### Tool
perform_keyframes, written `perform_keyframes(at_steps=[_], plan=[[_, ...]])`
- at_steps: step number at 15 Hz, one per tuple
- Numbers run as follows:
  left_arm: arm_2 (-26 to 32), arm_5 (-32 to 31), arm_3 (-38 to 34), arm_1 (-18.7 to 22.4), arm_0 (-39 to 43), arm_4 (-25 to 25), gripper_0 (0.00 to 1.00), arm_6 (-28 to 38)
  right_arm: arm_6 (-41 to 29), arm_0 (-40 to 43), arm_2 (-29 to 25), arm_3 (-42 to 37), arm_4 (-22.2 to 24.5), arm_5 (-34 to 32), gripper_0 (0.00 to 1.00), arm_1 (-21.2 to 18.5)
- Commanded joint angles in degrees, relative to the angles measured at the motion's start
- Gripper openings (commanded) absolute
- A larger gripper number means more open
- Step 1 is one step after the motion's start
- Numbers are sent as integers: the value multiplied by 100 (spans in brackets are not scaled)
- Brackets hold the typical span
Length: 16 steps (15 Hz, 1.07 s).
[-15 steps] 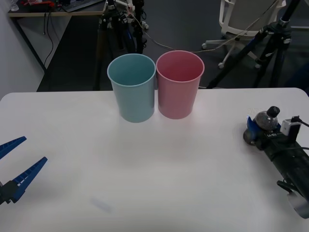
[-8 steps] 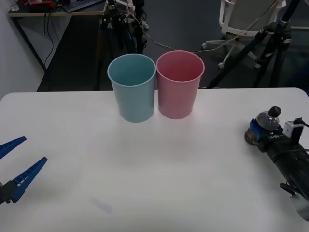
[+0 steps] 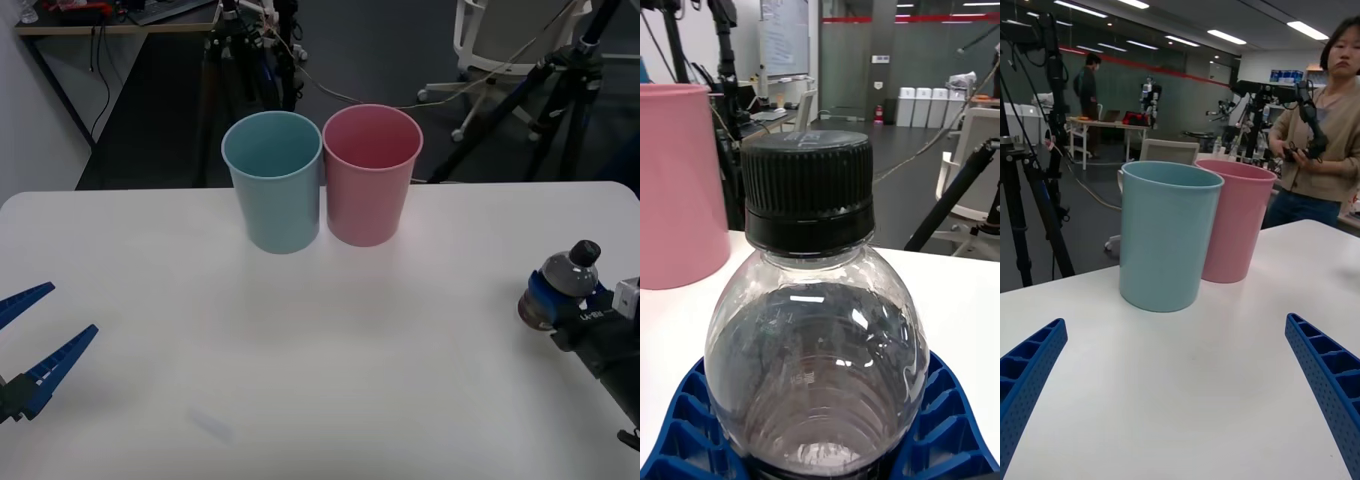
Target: Grasp the object on the table and drop it into the matching bin: aluminum can to the light blue bin, PET bottle to the pink bin.
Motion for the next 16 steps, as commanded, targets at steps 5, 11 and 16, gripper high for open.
perform_keyframes(at_steps=[5,11,16], plan=[[0,0,0,0,0,0,100,0,-227,1238,108,-2117,-951,426,0,-1314],[0,0,0,0,0,0,100,0,-456,922,398,-3699,-1707,1727,0,-2597],[0,0,0,0,0,0,100,0,-1264,-915,1260,-3602,-2032,2096,0,-3362]])
